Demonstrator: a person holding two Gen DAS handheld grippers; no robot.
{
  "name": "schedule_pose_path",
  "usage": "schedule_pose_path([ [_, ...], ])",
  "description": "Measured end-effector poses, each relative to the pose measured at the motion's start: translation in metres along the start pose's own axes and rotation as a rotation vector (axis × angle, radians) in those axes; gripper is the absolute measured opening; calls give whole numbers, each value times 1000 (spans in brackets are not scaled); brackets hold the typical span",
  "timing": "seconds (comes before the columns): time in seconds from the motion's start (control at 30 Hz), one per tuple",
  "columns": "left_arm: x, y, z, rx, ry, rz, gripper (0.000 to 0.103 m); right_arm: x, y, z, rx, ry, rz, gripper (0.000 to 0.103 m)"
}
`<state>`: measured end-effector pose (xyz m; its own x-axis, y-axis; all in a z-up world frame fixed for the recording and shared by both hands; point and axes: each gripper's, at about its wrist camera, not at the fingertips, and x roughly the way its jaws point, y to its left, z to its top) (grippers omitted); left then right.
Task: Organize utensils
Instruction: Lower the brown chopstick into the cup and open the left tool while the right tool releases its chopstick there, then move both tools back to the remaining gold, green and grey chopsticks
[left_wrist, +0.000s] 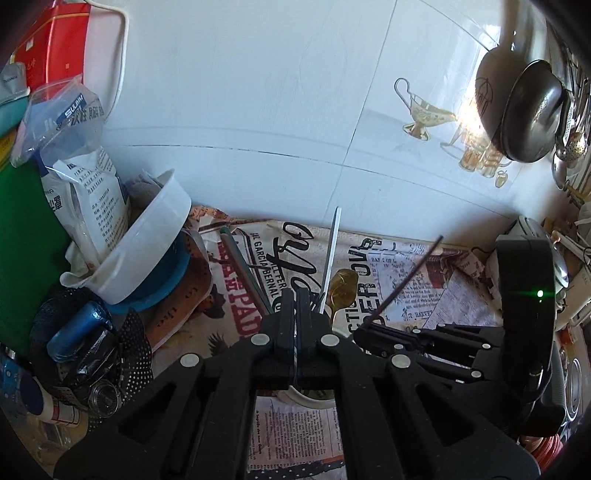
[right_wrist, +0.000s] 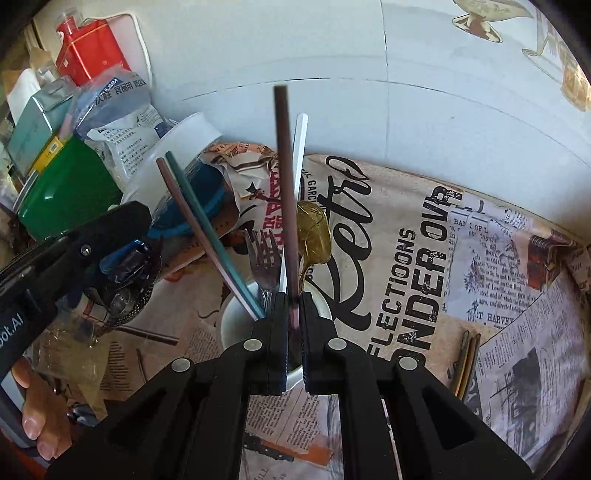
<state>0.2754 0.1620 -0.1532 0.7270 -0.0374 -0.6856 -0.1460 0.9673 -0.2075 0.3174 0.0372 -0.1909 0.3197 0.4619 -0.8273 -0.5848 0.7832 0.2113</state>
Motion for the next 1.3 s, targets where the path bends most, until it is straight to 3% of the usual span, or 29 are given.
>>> schedule_pose_path([
  [0.13,-2,0,0,6,1,13,0,-1,-1,2,12,12,9,7],
  [0.3,-10,-6,0,20,-4,27,5,-11,-3,1,-3,5,-6,17],
  [0.77,-45,-48,-5,61,-75,74,51,-85,-27,-13,-54,-115,-45,34],
  [1.0,-46,-76,-21,87,-64,83,60,-106,-54,-30,-51,-125,-83,35],
  [1.3,-13,-110,-54,84,36,62,62,-102,-102,-64,1,-49,-138,35],
])
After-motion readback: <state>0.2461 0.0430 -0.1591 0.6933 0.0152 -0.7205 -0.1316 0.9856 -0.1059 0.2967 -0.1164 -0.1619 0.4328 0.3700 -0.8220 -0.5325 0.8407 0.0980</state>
